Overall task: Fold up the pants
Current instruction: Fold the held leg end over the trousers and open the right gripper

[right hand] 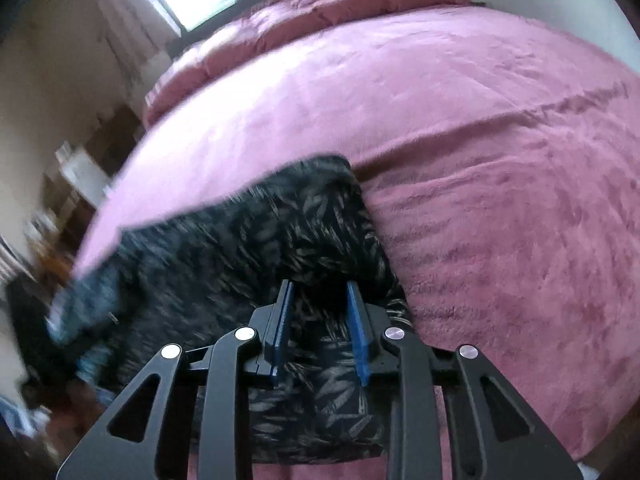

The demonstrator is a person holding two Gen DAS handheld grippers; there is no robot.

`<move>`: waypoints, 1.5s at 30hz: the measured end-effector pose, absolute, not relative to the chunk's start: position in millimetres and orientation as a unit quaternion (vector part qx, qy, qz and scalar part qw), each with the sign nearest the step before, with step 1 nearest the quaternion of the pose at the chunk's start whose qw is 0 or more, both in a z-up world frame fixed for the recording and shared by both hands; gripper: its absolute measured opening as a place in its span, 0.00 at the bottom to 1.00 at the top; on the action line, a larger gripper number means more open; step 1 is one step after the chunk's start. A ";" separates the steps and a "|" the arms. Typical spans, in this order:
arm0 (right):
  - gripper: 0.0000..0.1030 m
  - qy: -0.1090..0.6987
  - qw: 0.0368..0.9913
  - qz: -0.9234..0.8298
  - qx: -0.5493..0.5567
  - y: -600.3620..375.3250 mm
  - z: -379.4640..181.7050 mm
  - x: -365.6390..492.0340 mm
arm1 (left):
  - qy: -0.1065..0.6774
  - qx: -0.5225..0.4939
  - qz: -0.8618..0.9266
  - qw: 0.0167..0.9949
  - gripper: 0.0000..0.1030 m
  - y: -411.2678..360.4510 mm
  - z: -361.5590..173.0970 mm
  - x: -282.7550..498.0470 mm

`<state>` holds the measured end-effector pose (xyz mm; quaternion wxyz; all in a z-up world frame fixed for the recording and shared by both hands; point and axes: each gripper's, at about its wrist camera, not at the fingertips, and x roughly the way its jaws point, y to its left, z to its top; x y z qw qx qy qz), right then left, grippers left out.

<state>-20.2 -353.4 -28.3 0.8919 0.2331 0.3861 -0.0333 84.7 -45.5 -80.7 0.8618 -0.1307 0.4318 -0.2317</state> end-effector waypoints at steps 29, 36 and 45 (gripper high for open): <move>0.23 0.414 0.884 -0.063 0.208 -342.9 -40.9 -47.5 | 0.390 -0.052 -0.214 0.894 0.71 -33.3 -80.5 14.8; 0.23 0.350 0.907 -0.038 0.230 -347.2 -21.8 -57.6 | 0.383 -0.150 -0.189 0.892 0.75 36.1 -73.3 4.3; 0.44 0.365 0.904 0.066 0.211 -309.0 -20.9 -47.0 | 0.344 -0.191 -0.105 0.913 0.95 107.3 -53.5 -23.1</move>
